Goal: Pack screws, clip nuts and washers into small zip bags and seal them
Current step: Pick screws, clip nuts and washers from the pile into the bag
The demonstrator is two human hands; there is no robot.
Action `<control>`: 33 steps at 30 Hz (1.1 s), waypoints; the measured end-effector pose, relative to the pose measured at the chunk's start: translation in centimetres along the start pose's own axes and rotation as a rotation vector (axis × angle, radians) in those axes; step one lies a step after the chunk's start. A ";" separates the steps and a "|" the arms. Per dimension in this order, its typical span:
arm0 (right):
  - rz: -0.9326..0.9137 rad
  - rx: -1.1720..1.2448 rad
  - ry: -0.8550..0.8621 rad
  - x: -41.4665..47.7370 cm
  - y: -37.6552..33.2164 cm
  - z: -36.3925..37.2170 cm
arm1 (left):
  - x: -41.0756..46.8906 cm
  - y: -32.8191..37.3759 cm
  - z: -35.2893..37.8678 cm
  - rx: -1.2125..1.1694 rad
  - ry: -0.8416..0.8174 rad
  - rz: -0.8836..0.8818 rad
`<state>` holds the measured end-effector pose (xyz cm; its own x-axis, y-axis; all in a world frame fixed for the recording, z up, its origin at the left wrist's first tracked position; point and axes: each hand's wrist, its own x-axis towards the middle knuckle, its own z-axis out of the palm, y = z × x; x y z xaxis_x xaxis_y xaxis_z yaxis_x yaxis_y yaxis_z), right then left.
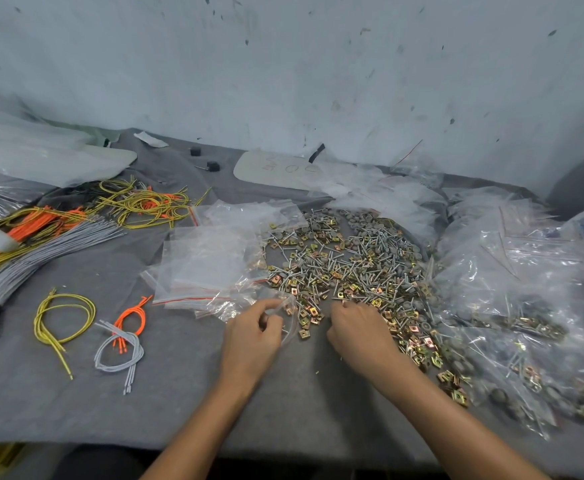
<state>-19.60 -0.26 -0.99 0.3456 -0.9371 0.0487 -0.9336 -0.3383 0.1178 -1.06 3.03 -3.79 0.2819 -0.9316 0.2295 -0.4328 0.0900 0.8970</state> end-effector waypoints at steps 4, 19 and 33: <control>0.014 0.057 0.012 -0.3 -0.1 0.0 | 0.0 0.0 0.1 -0.012 -0.008 -0.001; 0.060 0.834 0.274 -0.1 -4.0 -1.3 | 0.1 -0.5 0.1 -0.004 -0.015 -0.006; 0.229 0.386 0.118 -1.4 1.8 -0.7 | 0.1 -0.5 0.3 -0.009 0.004 -0.007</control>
<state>-21.70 0.47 -0.11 0.1140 -0.9827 0.1456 -0.9460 -0.1522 -0.2862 -1.04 2.83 -4.34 0.2880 -0.9309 0.2247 -0.4234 0.0867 0.9018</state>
